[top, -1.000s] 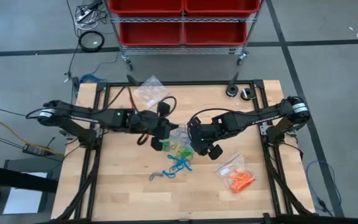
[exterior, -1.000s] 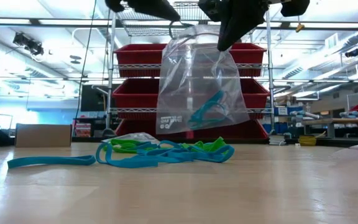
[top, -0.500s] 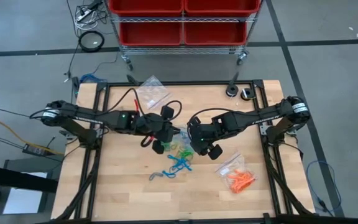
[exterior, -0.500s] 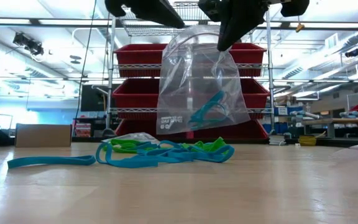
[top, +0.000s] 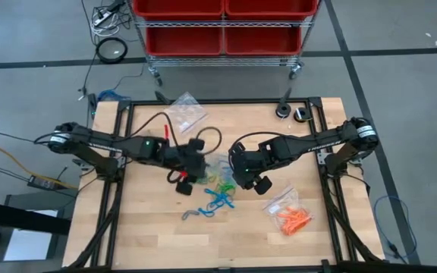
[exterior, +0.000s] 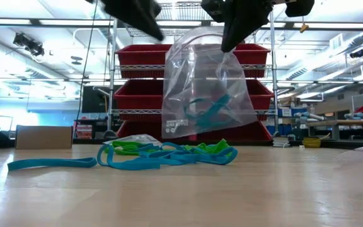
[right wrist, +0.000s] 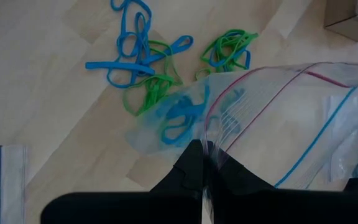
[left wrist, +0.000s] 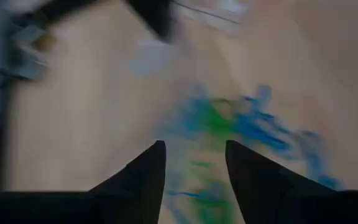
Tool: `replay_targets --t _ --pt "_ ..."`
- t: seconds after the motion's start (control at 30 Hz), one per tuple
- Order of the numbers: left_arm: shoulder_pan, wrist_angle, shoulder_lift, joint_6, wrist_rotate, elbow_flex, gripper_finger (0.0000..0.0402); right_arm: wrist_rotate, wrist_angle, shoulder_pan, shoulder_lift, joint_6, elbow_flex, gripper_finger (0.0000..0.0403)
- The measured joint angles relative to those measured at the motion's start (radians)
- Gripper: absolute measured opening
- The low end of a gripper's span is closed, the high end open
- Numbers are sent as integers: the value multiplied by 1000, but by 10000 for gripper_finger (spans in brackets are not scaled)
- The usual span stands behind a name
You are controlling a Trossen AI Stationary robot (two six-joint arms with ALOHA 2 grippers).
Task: Sort rubber bands
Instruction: Put the blue rubber band into the transparent zip bag
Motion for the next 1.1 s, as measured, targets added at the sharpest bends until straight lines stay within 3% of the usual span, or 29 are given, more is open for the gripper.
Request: replay_targets --t 0.1,0.23,0.43,0.7,0.8,0.93,1.1 --pt "-36 -3 0 -67 59 -54 171 0 2 -1 0 -1 0 0" --pt "-88 90 0 -130 63 -184 163 0 4 -1 0 0 0 0" --pt "-143 371 1 -272 156 -413 162 -10 3 -1 0 8 0 0" --pt "-209 776 8 -423 163 -639 162 -26 4 -4 0 8 0 0" --pt "-213 934 34 -433 163 -687 162 -26 9 -5 0 7 0 0" --pt "-195 980 121 -447 173 -698 162 -26 13 -8 0 8 0 0" --pt "-177 1136 258 -497 273 -693 161 -26 13 -8 0 7 0 0"
